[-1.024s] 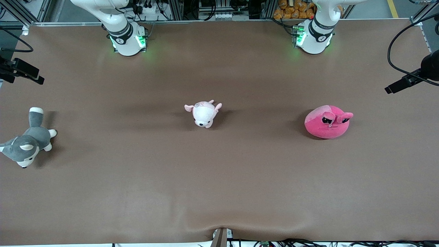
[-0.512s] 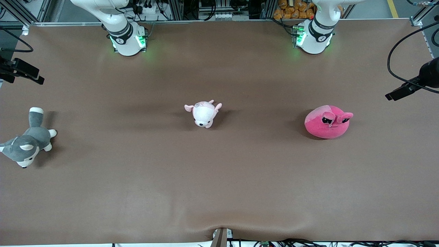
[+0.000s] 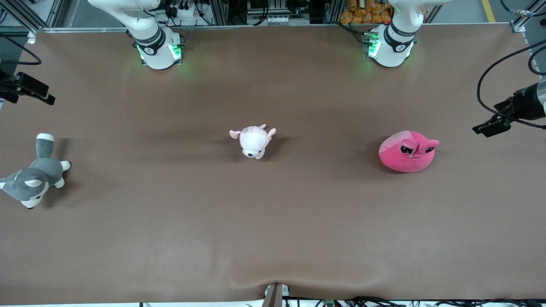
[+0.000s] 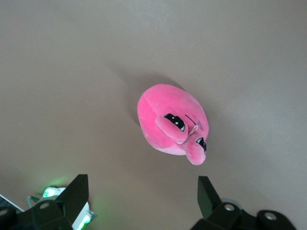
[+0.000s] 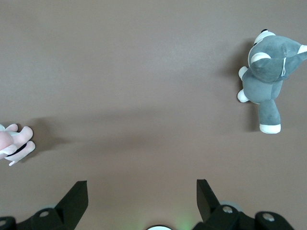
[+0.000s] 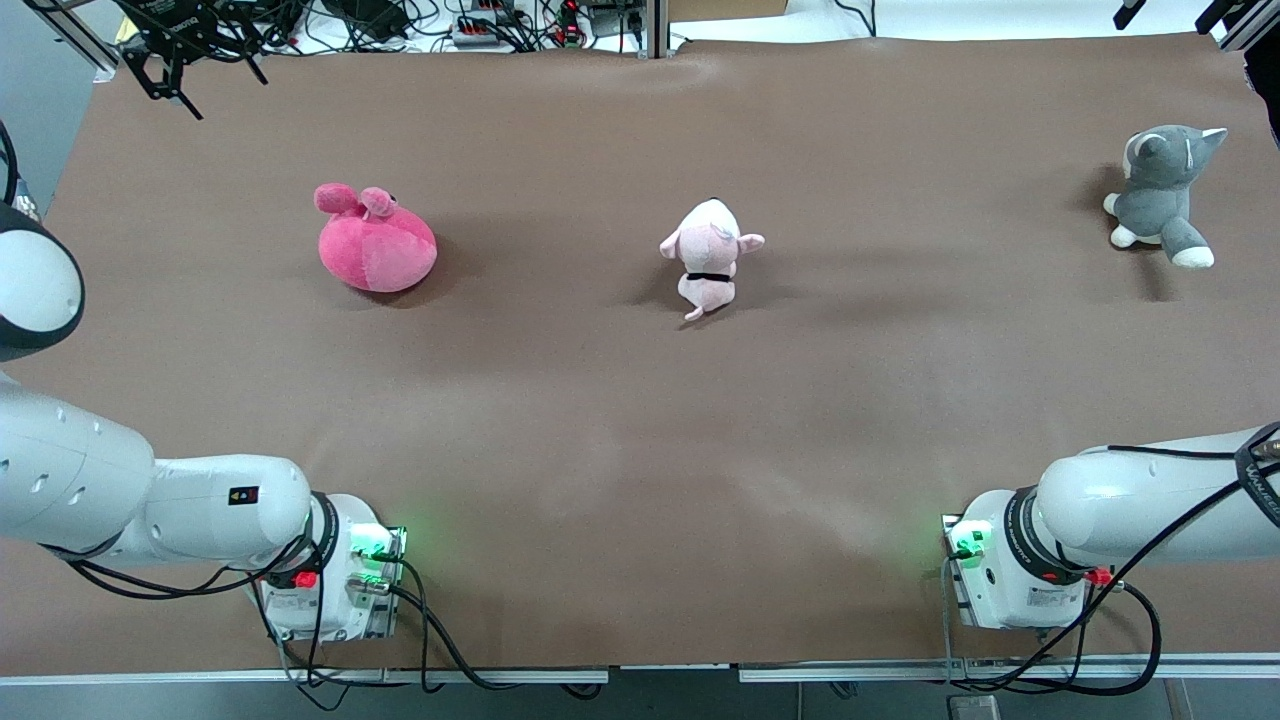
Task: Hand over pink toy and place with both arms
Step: 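Reach the left gripper down to the pink plush toy and grasp it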
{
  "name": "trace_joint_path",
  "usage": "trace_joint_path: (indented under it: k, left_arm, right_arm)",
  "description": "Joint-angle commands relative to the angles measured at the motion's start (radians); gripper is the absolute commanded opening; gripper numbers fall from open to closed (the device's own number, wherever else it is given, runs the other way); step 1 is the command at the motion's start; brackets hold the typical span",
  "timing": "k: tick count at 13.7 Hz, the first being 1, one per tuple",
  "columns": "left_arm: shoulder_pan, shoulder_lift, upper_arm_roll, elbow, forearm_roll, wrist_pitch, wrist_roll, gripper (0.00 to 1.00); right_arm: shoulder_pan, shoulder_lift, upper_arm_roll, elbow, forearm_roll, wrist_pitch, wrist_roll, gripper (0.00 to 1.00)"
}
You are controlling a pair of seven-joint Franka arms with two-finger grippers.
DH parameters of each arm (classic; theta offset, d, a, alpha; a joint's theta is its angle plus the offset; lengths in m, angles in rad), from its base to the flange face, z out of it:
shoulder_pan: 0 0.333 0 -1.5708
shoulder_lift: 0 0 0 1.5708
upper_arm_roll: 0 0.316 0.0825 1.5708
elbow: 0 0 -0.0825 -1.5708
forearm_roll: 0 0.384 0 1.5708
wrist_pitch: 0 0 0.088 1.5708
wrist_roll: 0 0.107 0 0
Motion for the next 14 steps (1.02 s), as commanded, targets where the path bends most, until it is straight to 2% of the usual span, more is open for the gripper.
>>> trace_joint_path:
  k: [1,14]
  left_arm:
    - [0.021,0.005,-0.006,-0.014,-0.054,0.009,-0.068,1.0]
    - [0.056,0.059,-0.006,-0.052,-0.21,0.008,-0.315,1.0]
  right_arm:
    - [-0.004,0.008,0.004,0.019,0.012,-0.006,0.006,1.0]
    - [-0.004,0.008,0.004,0.019,0.012,-0.006,0.006,1.0]
